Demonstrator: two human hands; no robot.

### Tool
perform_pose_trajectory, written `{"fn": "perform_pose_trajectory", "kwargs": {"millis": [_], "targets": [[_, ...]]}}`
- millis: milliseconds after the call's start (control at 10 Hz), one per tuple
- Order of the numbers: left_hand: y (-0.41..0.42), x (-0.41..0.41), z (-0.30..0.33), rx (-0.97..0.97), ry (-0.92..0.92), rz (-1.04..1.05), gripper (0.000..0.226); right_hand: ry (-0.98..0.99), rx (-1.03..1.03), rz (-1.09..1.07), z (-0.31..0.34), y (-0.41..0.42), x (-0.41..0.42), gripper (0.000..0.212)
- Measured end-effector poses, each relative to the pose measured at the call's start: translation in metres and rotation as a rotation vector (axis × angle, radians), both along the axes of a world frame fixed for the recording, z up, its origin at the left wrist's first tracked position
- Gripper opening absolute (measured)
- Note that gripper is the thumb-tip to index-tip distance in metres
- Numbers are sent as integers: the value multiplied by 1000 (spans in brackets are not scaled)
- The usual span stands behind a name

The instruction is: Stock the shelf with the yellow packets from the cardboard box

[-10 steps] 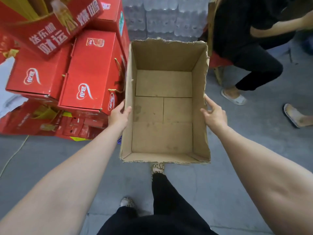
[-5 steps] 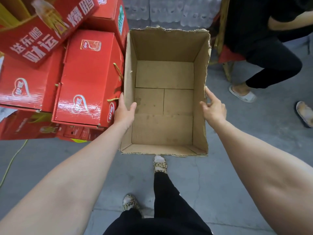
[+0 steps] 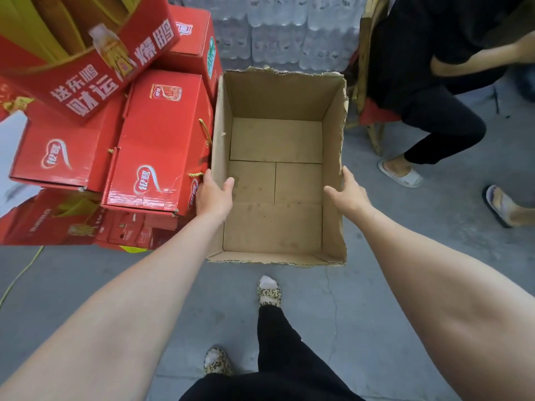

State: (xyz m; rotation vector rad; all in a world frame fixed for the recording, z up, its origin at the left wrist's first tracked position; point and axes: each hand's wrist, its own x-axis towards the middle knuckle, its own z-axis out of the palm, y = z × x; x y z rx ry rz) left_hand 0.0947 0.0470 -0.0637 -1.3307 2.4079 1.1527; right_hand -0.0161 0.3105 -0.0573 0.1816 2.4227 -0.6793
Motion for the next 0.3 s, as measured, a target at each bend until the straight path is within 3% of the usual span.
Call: {"fn": "perform_pose_trajectory", "kwargs": {"millis": [300], "targets": [[-11, 27, 60, -115, 37, -282, 60, 54, 190, 279, 60, -18, 33, 57]]}}
